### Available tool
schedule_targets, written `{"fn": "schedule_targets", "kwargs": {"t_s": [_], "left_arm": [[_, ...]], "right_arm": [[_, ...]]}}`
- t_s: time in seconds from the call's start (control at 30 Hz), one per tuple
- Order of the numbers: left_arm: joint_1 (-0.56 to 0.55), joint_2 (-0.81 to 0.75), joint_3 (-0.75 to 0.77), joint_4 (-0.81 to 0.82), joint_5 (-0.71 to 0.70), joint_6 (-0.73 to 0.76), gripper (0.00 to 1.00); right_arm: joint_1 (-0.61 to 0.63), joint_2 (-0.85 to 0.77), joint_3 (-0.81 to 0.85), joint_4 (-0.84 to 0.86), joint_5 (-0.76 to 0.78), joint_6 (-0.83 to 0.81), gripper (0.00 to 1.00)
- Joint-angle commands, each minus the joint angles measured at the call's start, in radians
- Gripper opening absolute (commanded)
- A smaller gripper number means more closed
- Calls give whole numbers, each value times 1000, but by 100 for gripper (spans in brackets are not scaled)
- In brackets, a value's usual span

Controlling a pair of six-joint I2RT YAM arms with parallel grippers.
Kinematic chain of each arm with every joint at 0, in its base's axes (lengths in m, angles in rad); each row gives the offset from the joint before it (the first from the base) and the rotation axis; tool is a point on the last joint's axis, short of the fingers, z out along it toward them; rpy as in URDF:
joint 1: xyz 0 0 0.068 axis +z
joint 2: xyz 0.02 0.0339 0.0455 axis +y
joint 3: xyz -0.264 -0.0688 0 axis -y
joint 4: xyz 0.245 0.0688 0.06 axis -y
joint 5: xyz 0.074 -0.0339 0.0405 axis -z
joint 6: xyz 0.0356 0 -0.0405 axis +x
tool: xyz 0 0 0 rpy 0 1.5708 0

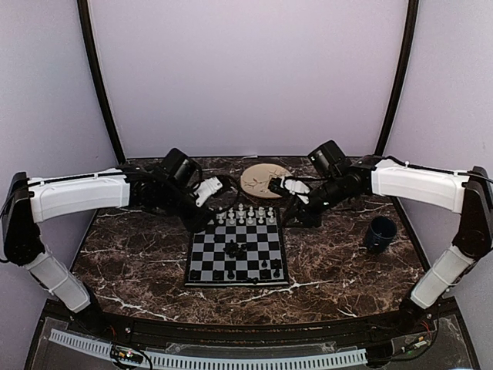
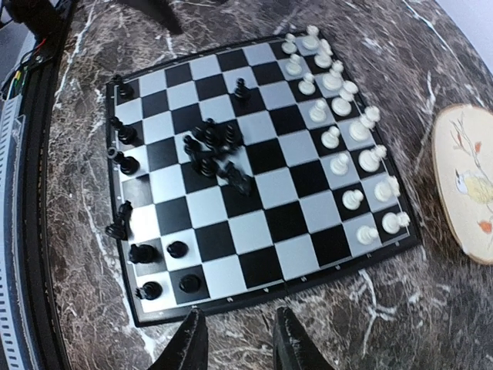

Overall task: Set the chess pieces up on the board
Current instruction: Pick up the bishop from the chessboard.

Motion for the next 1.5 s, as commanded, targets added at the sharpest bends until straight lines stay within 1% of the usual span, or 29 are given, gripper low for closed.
{"fn": "schedule_targets", "kwargs": {"t_s": [0.0, 0.07, 0.17, 0.33, 0.43, 0.57, 0.7, 1.1, 1.47], "left_arm": [[67, -125, -77, 163, -55, -33, 45], [96, -165, -105, 209, -74, -46, 46], [136, -195, -129, 232, -65, -74, 46], [150, -226, -164, 246, -81, -71, 47], [151, -238, -171, 250, -93, -67, 47], [153, -247, -170, 251, -81, -67, 47], [153, -252, -172, 253, -68, -68, 48], [153, -255, -177, 257, -45, -69, 48], [153, -246, -178, 255, -31, -63, 48]], "right_arm": [[155, 51, 73, -21, 44, -13, 30], [222, 82, 99, -22, 61, -4, 30], [304, 134, 133, -24, 74, 18, 30], [388, 215, 175, -24, 113, 84, 31], [425, 244, 168, -29, 182, 81, 32], [432, 274, 163, -42, 269, 71, 32], [432, 292, 164, -40, 305, 24, 32], [431, 342, 192, 0, 291, -135, 37], [424, 388, 235, 30, 285, -193, 38]]}}
